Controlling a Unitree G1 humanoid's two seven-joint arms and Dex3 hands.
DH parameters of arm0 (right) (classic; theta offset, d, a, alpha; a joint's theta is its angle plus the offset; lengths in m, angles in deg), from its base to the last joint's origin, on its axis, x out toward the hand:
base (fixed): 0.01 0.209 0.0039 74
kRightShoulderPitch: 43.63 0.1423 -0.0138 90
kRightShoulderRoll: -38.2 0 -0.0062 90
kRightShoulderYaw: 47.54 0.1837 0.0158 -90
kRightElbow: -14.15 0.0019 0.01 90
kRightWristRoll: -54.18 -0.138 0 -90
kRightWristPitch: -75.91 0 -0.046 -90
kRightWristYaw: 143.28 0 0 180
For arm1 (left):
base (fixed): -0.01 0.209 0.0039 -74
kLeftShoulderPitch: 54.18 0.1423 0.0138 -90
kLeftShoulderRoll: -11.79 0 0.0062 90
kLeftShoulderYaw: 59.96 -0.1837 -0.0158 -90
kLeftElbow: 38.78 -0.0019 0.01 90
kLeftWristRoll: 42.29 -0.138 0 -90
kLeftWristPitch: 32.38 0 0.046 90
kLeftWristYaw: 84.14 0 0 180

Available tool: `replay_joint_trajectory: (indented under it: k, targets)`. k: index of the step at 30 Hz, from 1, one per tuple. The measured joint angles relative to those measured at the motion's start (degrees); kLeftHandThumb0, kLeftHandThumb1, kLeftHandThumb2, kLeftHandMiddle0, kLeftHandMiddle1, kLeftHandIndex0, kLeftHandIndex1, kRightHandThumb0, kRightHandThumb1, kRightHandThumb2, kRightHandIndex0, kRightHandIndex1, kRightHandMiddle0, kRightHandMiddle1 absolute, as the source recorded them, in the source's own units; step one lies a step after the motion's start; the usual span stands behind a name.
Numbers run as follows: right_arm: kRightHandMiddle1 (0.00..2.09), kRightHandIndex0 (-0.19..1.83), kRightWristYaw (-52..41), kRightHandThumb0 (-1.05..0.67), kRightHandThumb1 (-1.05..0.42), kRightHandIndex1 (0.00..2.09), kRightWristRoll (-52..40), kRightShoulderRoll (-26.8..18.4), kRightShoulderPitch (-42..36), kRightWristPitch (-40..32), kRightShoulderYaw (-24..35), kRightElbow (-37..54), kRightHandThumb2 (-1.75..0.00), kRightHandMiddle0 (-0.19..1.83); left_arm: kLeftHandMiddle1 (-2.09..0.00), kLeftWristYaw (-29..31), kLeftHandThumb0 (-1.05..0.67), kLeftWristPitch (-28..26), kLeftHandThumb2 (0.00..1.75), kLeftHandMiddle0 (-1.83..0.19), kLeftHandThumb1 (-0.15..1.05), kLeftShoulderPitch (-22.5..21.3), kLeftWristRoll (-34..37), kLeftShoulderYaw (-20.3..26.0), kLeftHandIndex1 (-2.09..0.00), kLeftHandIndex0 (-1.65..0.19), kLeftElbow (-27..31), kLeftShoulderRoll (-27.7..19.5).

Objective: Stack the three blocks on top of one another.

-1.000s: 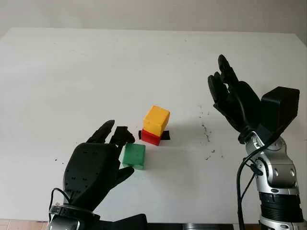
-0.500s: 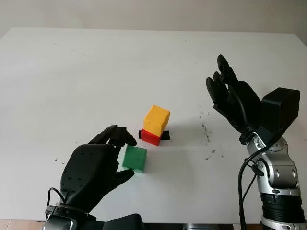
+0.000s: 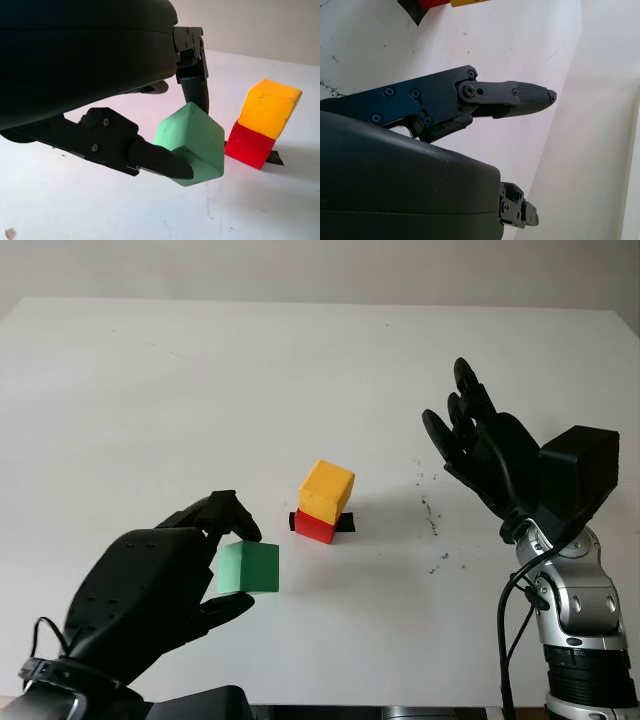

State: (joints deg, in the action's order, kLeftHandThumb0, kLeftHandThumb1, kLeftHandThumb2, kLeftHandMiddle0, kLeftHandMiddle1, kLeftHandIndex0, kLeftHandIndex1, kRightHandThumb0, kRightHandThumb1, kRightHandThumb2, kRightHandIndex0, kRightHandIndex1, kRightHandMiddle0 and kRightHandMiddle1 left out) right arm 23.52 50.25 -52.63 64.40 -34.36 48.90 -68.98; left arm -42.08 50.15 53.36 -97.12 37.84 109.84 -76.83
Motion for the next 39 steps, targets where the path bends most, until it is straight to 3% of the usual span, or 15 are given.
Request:
replay_joint_trajectory:
  k: [8, 10, 13, 16, 19, 23, 31, 39]
  targets:
    - [0.05, -0.19, 0.3, -0.58, -1.05, 0.00, 0.7, 0.0, 0.0, 0.1, -0.2, 0.1, -0.37, -0.18, -0.06, 2.3, -0.31, 1.3, 0.21, -0.29, 1.05, -6.6, 13.6, 11.5, -1.49, -0.05, 0.2, -0.9]
    - [0.05, -0.19, 0.3, -0.57, -1.05, 0.00, 0.4, 0.2, 0.0, 0.1, -0.2, 0.1, -0.37, -0.18, -0.05, 2.5, -0.30, -1.4, 0.23, -0.27, 1.05, -9.1, 19.9, 14.0, -1.49, -0.03, 0.3, -0.7]
    - [0.05, -0.19, 0.3, -0.57, -1.05, 0.00, 0.2, 0.2, 0.0, 0.1, -0.3, 0.0, -0.37, -0.18, -0.05, 3.3, -0.32, -9.6, 0.31, -0.23, 1.05, -13.3, 28.3, 17.3, -1.43, -0.04, 0.4, -1.8]
    - [0.05, -0.19, 0.4, -0.57, -1.05, 0.00, 0.3, 0.2, 0.0, 0.8, -0.4, -0.4, -0.36, -0.18, -0.05, 2.6, -0.36, -17.4, 0.34, -0.24, 1.05, -16.8, 33.0, 18.4, -1.49, -0.08, -0.1, -4.5]
    - [0.06, -0.19, 0.9, -0.56, -1.05, 0.00, 0.9, 0.6, 0.1, 1.4, -1.1, -0.7, -0.36, -0.17, -0.05, 0.5, -0.36, -20.7, 0.34, -0.23, 1.05, -20.8, 39.8, 18.6, -1.48, -0.13, -3.6, -6.0]
    - [0.04, -0.19, 0.7, -0.57, -1.05, 0.00, 0.8, 0.9, 0.1, 1.5, -1.2, -0.8, -0.38, -0.19, -0.05, -3.1, -0.44, -21.9, 0.33, -0.22, 1.05, -24.7, 44.8, 17.3, -1.51, -0.25, -10.3, -8.5]
    - [0.00, -0.19, -0.8, -0.63, -1.05, 0.00, -1.7, 2.0, -0.2, 3.1, -1.1, -3.3, -0.50, -0.19, -0.06, -9.2, -0.47, -18.7, 0.29, -0.26, 1.05, -34.4, 50.0, 9.3, -1.62, -0.31, -24.0, -11.5]
    - [0.00, -0.19, -1.0, -0.66, -1.05, 0.00, -1.1, 2.1, -0.5, 4.0, -1.6, -3.9, -0.46, -0.19, -0.04, -10.3, -0.49, -22.7, 0.29, -0.18, 1.05, -44.8, 55.1, 1.5, -1.70, -0.27, -33.7, -12.2]
